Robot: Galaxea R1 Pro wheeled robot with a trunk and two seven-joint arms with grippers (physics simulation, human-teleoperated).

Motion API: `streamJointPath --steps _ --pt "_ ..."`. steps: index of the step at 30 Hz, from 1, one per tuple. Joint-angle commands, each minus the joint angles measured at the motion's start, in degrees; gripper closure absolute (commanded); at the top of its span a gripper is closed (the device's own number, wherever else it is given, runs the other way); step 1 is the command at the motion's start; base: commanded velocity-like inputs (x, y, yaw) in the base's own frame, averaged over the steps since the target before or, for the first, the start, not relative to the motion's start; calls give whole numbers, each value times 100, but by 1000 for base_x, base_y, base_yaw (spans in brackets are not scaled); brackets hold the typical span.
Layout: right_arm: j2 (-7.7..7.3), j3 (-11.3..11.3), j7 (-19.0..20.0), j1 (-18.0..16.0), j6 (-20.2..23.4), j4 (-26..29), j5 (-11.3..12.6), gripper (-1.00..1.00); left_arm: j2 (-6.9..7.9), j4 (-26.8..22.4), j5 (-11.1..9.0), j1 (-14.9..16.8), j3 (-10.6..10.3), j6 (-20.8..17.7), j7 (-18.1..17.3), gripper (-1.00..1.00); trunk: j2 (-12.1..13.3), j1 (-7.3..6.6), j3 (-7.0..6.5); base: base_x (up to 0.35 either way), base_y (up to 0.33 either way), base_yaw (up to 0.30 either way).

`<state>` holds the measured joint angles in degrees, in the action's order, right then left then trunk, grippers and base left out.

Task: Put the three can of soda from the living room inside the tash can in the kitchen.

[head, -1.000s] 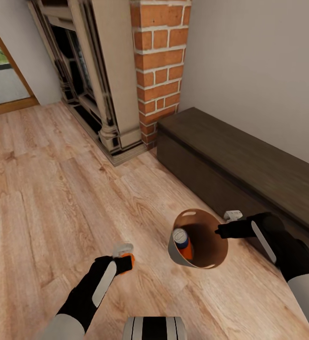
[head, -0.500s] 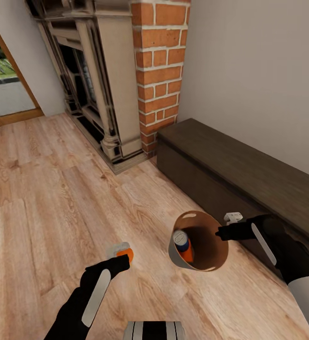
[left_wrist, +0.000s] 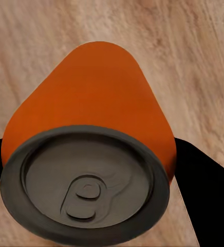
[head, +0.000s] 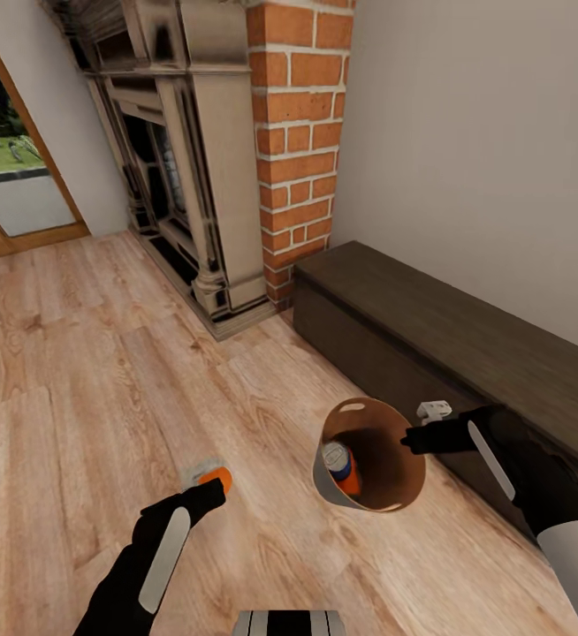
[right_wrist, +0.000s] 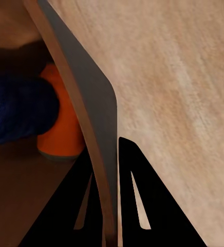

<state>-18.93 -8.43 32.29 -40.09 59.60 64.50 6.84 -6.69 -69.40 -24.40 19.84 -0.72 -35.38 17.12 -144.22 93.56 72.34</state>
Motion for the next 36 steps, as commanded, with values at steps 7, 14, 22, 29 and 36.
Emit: streamJointPath --steps 7,14,22,29,36 --pt "3 2 51 10 41 1 158 100 -6 125 2 -63 48 126 15 100 10 -18 -156 0 0 0" --pt "9 -13 44 26 41 -15 146 100 18 175 -212 -79 192 237 -62 100 19 -36 -311 0 0 0" --pt "412 8 -92 -56 41 -851 -363 100 210 -726 -895 -548 451 220 -113 100 30 -57 -488 0 0 0" --pt "535 16 -100 -61 41 -1018 -481 100 220 -1511 -912 -850 452 175 -74 100 39 -75 -644 0 0 192" --pt "658 16 -122 -167 41 -1383 -497 100 94 -2193 -940 -347 282 -865 -64 100 48 -93 -799 0 0 292"
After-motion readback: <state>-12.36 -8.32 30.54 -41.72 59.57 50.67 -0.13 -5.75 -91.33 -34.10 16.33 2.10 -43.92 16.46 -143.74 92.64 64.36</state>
